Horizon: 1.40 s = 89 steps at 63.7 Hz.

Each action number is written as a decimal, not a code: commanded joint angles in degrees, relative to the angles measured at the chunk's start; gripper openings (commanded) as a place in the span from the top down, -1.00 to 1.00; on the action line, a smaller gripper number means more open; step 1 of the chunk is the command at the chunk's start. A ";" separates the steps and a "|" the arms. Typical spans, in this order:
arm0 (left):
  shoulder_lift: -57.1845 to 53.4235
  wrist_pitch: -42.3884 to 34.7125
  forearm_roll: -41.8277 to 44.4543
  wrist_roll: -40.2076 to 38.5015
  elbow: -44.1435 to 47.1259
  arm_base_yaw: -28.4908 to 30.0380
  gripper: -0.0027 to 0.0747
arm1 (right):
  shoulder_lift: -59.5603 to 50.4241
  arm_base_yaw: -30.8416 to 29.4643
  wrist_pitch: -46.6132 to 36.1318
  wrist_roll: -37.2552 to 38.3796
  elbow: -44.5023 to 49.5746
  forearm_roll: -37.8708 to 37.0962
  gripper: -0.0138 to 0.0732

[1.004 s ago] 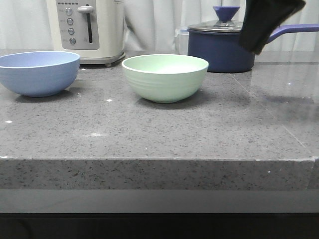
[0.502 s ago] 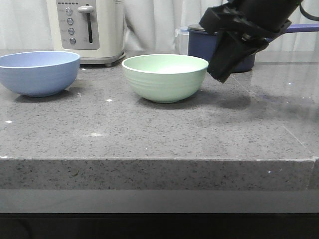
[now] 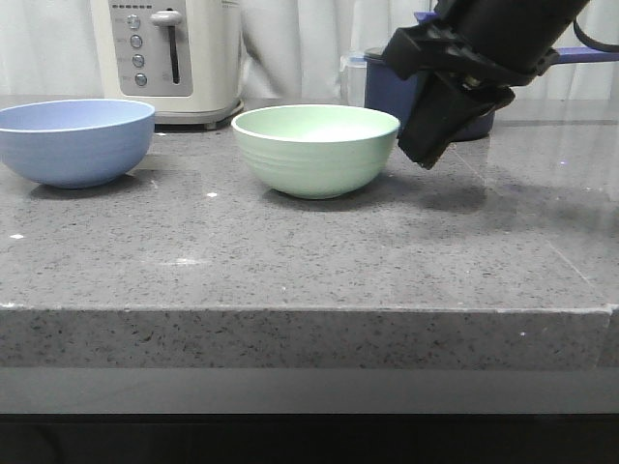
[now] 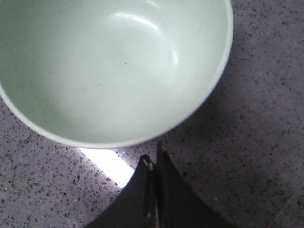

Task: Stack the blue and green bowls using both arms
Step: 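Raise the right gripper and move it back beside the saucepan, then lower the left gripper onto the light blue bowl rim and grasp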

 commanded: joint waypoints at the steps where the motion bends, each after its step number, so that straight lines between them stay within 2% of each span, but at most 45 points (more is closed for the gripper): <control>1: 0.64 -4.48 0.00 -0.06 -1.51 0.00 -0.15 | -1.97 -0.11 -1.79 -0.72 -1.36 1.34 0.83; 17: 4.88 -2.36 0.00 0.65 -4.07 0.00 -0.15 | -1.97 -0.11 -1.79 -0.72 -1.36 1.34 0.83; 41: 32.06 5.43 -1.07 2.76 -22.64 0.00 -0.15 | -1.97 -0.11 -1.79 -0.72 -1.36 1.34 0.83; 54: 46.13 14.10 -1.49 2.88 -34.34 -0.04 -0.15 | -1.97 -0.11 -1.79 -0.72 -1.36 1.34 0.83; 66: 55.31 19.43 -3.11 4.38 -40.83 -0.04 -0.15 | -1.97 -0.11 -1.79 -0.72 -1.36 1.34 0.83; 89: 65.21 18.29 -5.22 5.74 -43.71 -0.04 -0.15 | -1.97 -0.11 -1.79 -0.72 -1.36 1.34 0.83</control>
